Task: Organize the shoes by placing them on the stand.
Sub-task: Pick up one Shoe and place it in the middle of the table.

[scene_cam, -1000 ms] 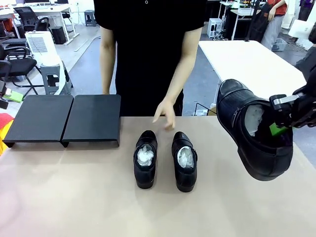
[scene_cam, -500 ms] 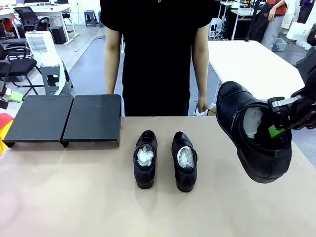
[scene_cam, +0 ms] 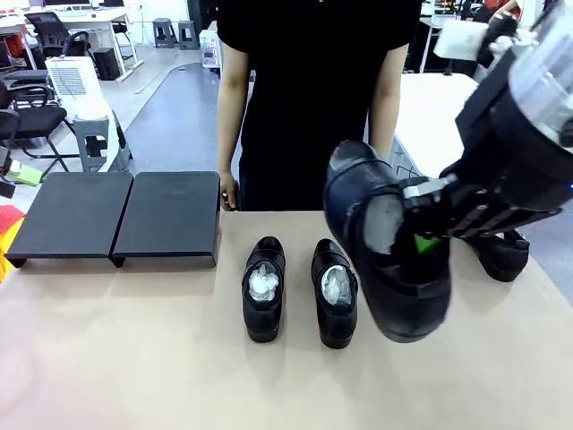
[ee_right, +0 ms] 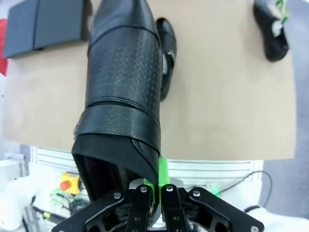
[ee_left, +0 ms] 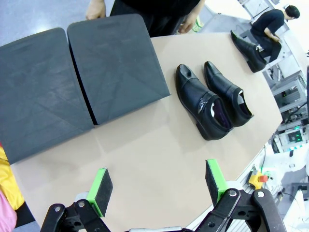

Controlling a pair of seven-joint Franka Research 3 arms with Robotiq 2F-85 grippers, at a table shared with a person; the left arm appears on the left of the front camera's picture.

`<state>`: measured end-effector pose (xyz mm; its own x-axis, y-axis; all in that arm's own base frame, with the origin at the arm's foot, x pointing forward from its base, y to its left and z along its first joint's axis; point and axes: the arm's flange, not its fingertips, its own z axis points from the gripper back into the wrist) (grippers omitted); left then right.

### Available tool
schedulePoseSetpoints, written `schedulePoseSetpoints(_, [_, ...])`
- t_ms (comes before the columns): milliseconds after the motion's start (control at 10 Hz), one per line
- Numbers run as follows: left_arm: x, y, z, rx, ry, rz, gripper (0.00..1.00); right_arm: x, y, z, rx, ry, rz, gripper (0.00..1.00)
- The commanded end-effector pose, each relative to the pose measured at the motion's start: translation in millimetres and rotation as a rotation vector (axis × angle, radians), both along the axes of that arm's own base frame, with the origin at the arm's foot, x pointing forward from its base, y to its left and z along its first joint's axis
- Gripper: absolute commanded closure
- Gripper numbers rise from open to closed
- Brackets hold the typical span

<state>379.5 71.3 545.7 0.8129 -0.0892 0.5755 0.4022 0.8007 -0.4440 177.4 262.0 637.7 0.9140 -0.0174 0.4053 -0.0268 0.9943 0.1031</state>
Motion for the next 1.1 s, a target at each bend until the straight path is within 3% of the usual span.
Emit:
schedulePoseSetpoints(0, [0.7,1.2,0.0,-0.006,-0.014,-0.014,0.00,-1.3,25.4,10.3,0.025,-0.012,0.005,1.00])
schedulePoseSetpoints(100, [0.7,1.2,0.0,-0.006,-0.014,-0.014,0.00,-6.9,37.5,10.7,0.027,-0.012,0.008,1.00])
schedulePoseSetpoints(200, [0.7,1.2,0.0,-0.006,-0.014,-0.014,0.00,-6.8,32.6,14.7,-0.029,-0.064,0.048,1.00])
schedulePoseSetpoints(300, [0.7,1.2,0.0,-0.006,-0.014,-0.014,0.00,-6.8,24.3,5.2,-0.008,-0.009,0.020,1.00])
schedulePoseSetpoints(500, [0.7,1.2,0.0,-0.006,-0.014,-0.014,0.00,-9.6,32.3,5.2,-0.023,-0.018,0.037,1.00])
schedulePoseSetpoints(800, [0.7,1.2,0.0,-0.006,-0.014,-0.014,0.00,-29.9,100.6,-14.0,0.091,-0.007,0.077,1.00])
schedulePoseSetpoints(1000, [0.7,1.2,0.0,-0.006,-0.014,-0.014,0.00,-30.9,141.4,-20.5,0.076,-0.027,0.045,1.00])
